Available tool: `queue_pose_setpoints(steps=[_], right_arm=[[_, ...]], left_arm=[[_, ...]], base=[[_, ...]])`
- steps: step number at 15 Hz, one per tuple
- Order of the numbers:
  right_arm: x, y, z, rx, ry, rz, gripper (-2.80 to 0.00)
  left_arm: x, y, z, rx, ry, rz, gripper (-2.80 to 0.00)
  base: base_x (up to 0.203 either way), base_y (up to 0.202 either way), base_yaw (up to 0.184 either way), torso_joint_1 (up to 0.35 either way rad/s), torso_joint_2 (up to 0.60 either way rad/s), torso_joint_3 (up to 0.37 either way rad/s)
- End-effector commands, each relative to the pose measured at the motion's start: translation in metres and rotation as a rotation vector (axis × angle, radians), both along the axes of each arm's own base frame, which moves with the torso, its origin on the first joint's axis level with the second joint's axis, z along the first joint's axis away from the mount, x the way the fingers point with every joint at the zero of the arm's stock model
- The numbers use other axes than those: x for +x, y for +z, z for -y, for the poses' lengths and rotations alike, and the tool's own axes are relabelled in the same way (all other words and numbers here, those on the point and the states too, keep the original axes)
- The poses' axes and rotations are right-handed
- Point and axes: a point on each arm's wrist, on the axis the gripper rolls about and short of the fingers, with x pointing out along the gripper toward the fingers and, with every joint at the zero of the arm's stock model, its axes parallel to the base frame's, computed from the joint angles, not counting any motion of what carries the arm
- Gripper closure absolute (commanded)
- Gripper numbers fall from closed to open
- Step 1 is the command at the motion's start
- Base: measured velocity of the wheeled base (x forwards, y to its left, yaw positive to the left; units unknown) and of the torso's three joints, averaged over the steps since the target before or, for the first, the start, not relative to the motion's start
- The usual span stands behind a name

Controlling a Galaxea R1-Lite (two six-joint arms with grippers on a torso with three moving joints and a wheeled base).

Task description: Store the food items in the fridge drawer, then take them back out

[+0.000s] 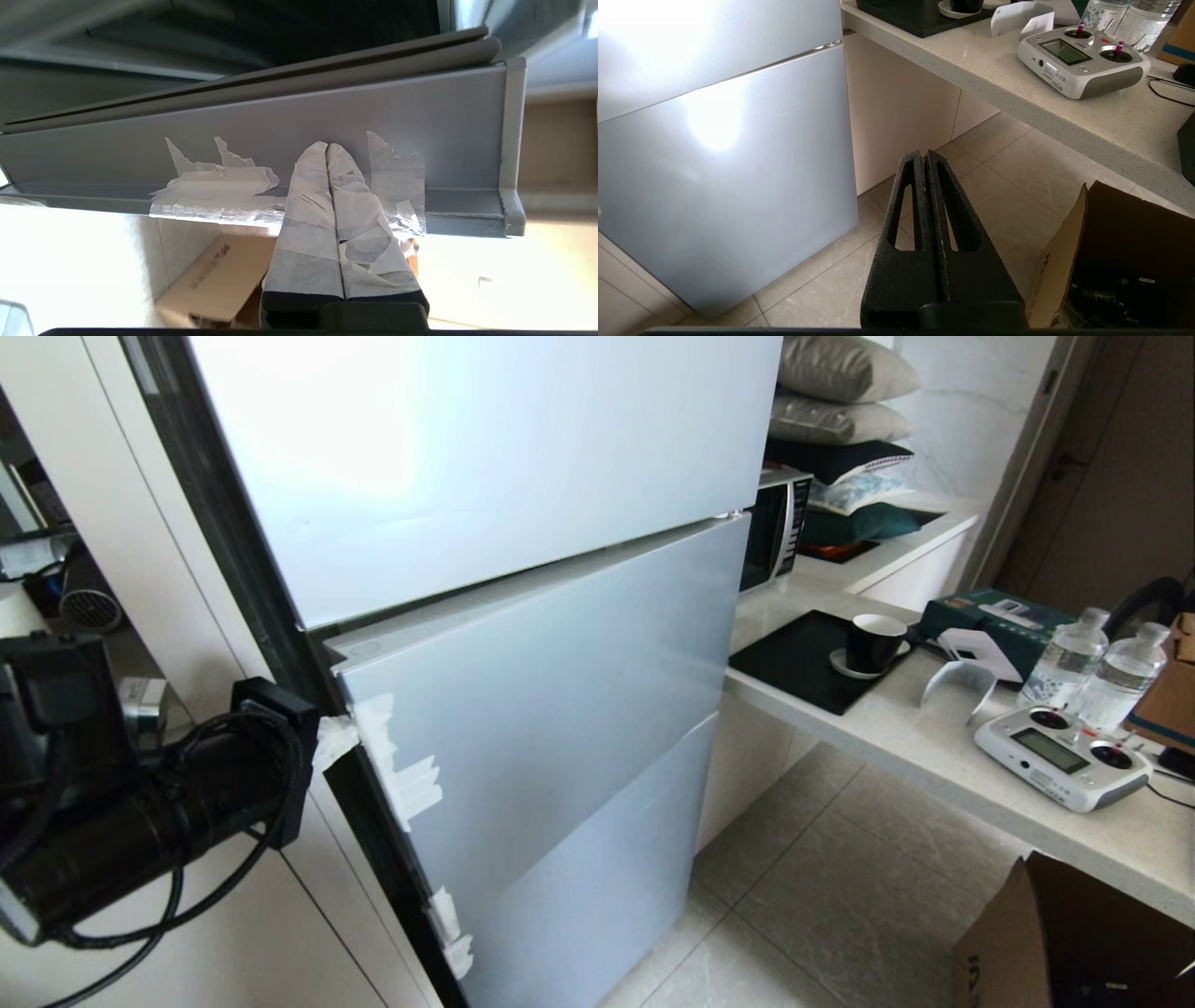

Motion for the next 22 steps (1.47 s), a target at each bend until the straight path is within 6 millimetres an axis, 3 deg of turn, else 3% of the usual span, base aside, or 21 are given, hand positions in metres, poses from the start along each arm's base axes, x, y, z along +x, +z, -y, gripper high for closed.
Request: queue_pose_setpoints(steps=[1, 4, 9, 11, 15, 17, 19, 22], right_arm=[[0.000, 0.000, 0.000, -0.001, 0.001, -0.001, 0.00], [0.000, 0.000, 0.000, -0.001, 0.000, 0.000, 0.00], [0.000, 0.000, 0.000, -0.001, 0.002, -0.002, 0.00], [0.000, 0.000, 0.000, -0.001, 0.001, -0.002, 0.00], [0.000, 0.000, 0.000, -0.001, 0.001, -0.002, 0.00], [0.000, 0.000, 0.000, -0.001, 0.000, -0.001, 0.00], [0.000, 0.000, 0.000, -0.001, 0.001, -0.002, 0.00], [0.000, 0.000, 0.000, -0.001, 0.000, -0.002, 0.00]], left_arm=[[-0.010, 0.002, 0.006, -0.004, -0.038, 0.004, 0.00], [-0.022, -0.002, 0.015, 0.024, -0.110, -0.014, 0.00], [-0.061, -0.019, 0.034, 0.166, -0.345, 0.005, 0.00], [-0.083, -0.021, 0.029, 0.206, -0.454, 0.060, 0.00], [-0.131, -0.016, 0.001, 0.182, -0.684, 0.252, 0.00], [-0.132, -0.015, 0.000, 0.186, -0.694, 0.271, 0.00], [-0.120, -0.006, 0.006, 0.220, -0.593, 0.263, 0.00], [-0.116, -0.005, 0.001, 0.492, -0.421, 0.346, 0.00]], base=[[0.000, 0.000, 0.000, 0.000, 0.00, 0.000], [0.000, 0.000, 0.000, 0.000, 0.00, 0.000], [0.000, 0.000, 0.000, 0.000, 0.00, 0.000], [0.000, 0.000, 0.000, 0.000, 0.00, 0.000], [0.000, 0.000, 0.000, 0.000, 0.00, 0.000], [0.000, 0.000, 0.000, 0.000, 0.00, 0.000], [0.000, 0.000, 0.000, 0.000, 0.00, 0.000], [0.000, 0.000, 0.000, 0.000, 0.00, 0.000]])
